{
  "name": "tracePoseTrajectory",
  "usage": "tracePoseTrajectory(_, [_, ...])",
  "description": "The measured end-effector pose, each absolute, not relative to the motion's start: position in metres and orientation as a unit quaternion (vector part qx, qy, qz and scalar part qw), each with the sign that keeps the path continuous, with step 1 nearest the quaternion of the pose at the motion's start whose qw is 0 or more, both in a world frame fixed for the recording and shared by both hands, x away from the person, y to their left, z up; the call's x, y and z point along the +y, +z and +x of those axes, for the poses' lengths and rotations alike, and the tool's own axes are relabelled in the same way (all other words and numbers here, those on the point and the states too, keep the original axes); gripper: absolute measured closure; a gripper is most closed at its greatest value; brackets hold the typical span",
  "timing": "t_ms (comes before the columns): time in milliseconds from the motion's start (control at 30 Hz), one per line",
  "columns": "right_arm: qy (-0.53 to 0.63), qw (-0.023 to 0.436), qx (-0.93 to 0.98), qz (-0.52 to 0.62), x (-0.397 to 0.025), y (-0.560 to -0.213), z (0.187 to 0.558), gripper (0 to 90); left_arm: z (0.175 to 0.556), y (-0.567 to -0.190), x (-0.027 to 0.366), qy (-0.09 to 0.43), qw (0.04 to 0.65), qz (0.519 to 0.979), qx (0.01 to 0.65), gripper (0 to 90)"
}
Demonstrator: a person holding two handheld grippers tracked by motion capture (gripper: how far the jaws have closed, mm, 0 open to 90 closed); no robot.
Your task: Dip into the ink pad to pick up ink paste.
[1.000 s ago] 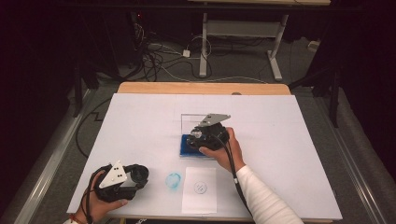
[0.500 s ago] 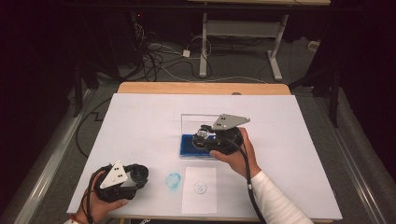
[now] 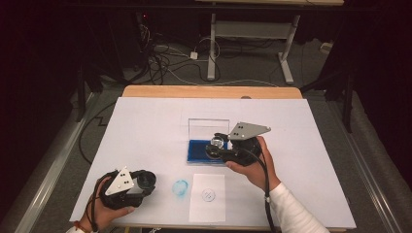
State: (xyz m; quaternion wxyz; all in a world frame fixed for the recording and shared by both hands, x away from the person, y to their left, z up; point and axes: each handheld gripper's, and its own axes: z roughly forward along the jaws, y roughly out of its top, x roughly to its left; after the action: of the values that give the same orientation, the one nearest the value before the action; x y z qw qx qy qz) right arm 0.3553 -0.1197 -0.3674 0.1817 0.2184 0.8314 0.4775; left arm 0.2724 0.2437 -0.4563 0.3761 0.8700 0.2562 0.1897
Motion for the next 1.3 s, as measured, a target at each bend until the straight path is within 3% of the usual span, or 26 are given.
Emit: tracePoseTrajectory(1300, [0.488,0.177,0.831,0.198,-0.127,-0.356,0.331,57.0,0.274,-0.459,0.242,0.18,0.374,0.875,0.248,36.2])
